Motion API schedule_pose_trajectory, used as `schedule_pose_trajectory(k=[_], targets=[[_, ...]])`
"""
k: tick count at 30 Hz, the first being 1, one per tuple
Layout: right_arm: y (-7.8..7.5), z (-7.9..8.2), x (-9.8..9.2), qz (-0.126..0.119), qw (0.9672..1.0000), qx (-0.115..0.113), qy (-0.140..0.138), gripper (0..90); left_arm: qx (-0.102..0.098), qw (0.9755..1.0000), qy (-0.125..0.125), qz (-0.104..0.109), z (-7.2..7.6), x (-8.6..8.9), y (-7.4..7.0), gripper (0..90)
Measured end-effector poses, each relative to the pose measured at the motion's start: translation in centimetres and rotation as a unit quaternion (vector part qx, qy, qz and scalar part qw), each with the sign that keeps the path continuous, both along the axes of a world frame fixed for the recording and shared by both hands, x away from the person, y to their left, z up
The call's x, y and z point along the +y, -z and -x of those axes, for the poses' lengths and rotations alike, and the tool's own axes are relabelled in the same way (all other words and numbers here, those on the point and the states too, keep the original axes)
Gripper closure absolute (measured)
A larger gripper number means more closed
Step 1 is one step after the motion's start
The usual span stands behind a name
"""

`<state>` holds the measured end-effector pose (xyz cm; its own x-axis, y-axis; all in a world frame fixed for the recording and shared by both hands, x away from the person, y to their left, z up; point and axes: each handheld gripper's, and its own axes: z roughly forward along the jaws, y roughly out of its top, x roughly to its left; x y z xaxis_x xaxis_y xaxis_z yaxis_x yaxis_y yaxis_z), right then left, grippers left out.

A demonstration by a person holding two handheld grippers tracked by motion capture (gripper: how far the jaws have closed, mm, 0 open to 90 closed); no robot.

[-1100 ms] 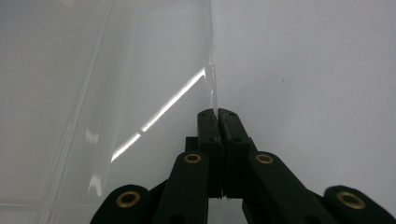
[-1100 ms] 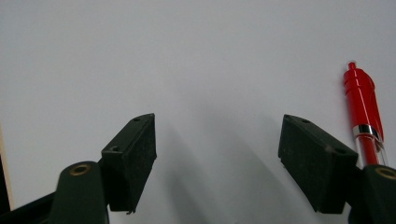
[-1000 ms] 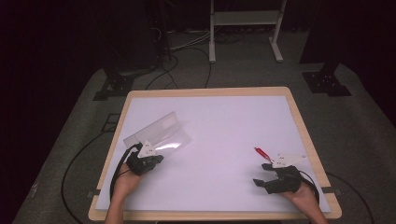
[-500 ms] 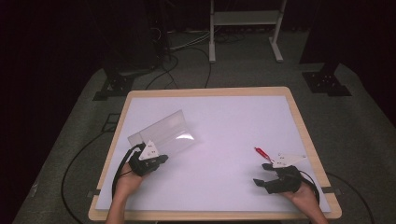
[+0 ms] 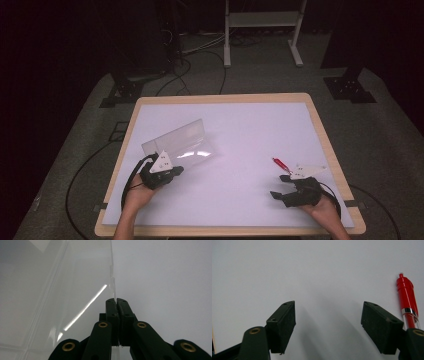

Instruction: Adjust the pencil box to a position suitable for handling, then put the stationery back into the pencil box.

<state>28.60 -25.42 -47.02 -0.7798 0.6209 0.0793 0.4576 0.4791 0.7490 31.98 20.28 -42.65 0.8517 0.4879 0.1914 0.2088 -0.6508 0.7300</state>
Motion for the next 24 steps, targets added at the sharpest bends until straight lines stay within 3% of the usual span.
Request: schedule_pose_trajectory(k=[24], targets=[[-0.5,-0.1,-1.1,-0.004,0.9998,-0.011,0.016,26.8,-0.001,0.9992,0.039,0.014,0.8,-1.6,-0.6,89.1]])
